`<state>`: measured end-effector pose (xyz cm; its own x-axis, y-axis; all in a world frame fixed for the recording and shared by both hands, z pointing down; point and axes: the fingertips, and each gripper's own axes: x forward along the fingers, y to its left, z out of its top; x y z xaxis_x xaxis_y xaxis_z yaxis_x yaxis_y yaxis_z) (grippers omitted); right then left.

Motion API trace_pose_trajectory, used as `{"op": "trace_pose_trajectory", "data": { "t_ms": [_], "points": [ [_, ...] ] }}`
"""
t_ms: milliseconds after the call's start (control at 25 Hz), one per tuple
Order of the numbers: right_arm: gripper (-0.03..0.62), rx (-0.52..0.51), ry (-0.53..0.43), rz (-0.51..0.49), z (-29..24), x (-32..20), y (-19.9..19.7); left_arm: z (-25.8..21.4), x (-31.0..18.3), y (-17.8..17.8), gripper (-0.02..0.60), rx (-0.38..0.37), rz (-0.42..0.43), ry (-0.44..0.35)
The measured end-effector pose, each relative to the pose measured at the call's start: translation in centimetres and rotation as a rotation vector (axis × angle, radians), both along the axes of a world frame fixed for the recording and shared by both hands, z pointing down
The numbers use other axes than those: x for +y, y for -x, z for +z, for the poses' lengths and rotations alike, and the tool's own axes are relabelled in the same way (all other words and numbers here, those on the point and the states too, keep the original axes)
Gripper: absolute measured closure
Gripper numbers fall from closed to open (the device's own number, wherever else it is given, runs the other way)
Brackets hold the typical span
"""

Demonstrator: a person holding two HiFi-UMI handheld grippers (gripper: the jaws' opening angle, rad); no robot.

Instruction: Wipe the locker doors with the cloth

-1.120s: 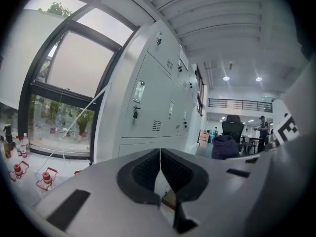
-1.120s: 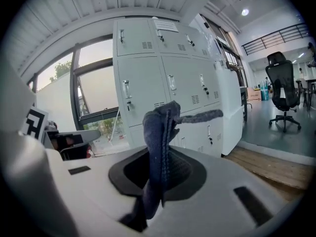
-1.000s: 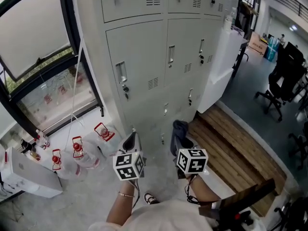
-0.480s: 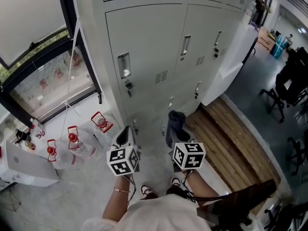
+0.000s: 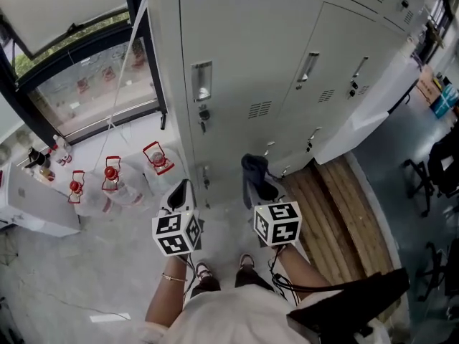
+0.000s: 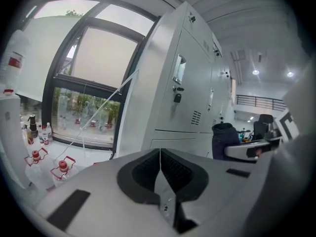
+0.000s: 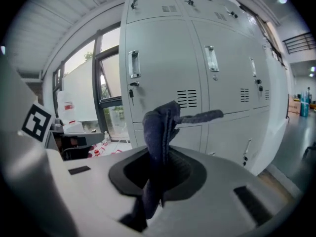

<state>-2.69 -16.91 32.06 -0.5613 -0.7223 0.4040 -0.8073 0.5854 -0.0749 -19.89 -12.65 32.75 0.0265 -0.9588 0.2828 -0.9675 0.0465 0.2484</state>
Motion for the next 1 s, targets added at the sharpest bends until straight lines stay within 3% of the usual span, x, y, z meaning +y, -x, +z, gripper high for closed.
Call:
{"op": "trace_pose_trajectory", "data": {
  "t_ms": [360,760,1000],
  "points": [
    [0.551,0.157,-0.075,-0.348,1.3,-1.7,4.4,2.1,0.5,1.2,0.572,-0.008,-0.119,0.043],
    [0.551,0.331,-0.180,-0.611,2.0,-2.8,8.1,3.6,1.4,2.0,0.572,-0.015,-0.184,0.068],
    [0.551,0.561,-0.364,-0.730,2.2,-3.7,9.8,4.8,1.6,2.2,0.572,-0.008,-0.205,0.079]
  ]
}}
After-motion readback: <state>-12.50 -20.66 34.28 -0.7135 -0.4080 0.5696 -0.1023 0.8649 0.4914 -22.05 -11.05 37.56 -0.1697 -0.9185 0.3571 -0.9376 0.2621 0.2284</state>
